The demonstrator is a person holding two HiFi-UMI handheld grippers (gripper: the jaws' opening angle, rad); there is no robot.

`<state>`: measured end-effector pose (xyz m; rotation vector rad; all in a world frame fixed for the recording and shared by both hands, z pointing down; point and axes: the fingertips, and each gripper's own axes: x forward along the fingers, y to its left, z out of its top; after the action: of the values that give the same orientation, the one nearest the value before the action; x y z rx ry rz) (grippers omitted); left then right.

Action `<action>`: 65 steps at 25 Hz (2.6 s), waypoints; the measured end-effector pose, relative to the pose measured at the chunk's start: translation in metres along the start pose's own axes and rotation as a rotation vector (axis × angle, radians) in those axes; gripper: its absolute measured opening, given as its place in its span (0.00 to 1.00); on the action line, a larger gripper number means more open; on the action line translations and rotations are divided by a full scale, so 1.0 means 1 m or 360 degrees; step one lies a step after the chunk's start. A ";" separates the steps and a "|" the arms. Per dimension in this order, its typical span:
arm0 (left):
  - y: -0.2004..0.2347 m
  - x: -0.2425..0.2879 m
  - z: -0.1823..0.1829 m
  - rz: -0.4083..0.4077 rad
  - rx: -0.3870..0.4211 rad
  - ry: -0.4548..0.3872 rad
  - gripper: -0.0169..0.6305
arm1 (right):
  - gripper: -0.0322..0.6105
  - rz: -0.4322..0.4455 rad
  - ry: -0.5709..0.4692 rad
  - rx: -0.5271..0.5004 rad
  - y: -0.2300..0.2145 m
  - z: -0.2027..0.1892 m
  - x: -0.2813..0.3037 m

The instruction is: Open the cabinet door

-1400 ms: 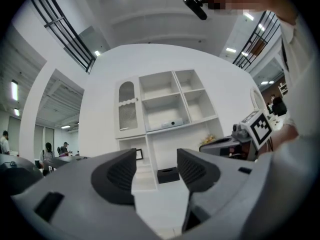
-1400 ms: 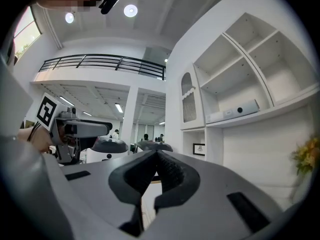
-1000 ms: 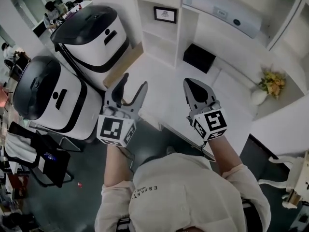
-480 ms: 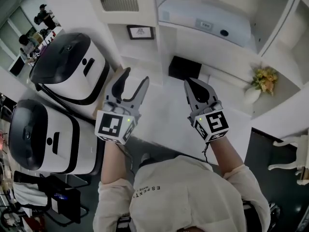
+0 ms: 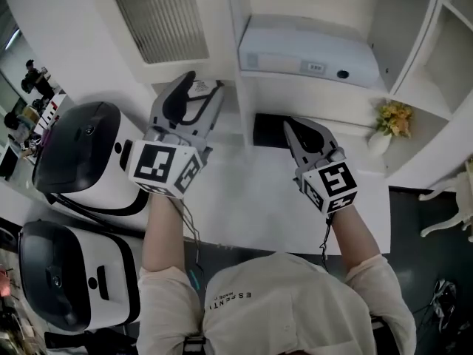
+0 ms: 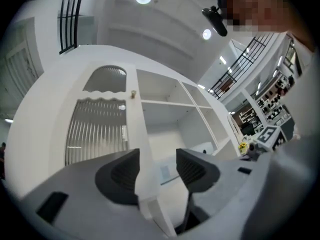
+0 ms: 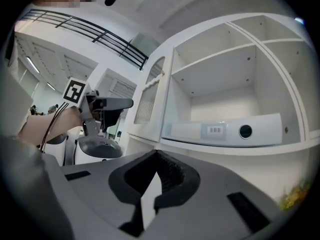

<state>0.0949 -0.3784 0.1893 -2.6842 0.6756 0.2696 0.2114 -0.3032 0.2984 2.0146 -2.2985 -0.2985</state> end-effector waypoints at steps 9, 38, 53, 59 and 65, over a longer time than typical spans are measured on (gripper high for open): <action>0.073 0.059 0.081 -0.0074 0.0005 -0.0189 0.36 | 0.07 -0.0115 0.0012 -0.0012 0.002 0.029 0.034; 0.095 0.152 0.182 0.0165 0.0429 -0.0300 0.17 | 0.07 -0.0203 -0.0032 -0.0136 -0.025 0.065 0.027; 0.091 0.121 0.190 -0.0067 0.0297 -0.0283 0.16 | 0.07 -0.0159 -0.0131 -0.0170 -0.015 0.078 0.023; 0.084 0.089 0.203 -0.0198 0.0324 -0.0332 0.16 | 0.07 -0.0097 -0.0144 -0.0232 0.008 0.071 0.024; 0.080 0.061 0.215 -0.0311 0.0227 -0.0328 0.16 | 0.07 -0.0093 -0.0138 -0.0145 0.024 0.062 0.030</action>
<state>0.0882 -0.3872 -0.0477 -2.5184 0.3541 0.4218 0.1725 -0.3235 0.2401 2.0660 -2.2327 -0.4948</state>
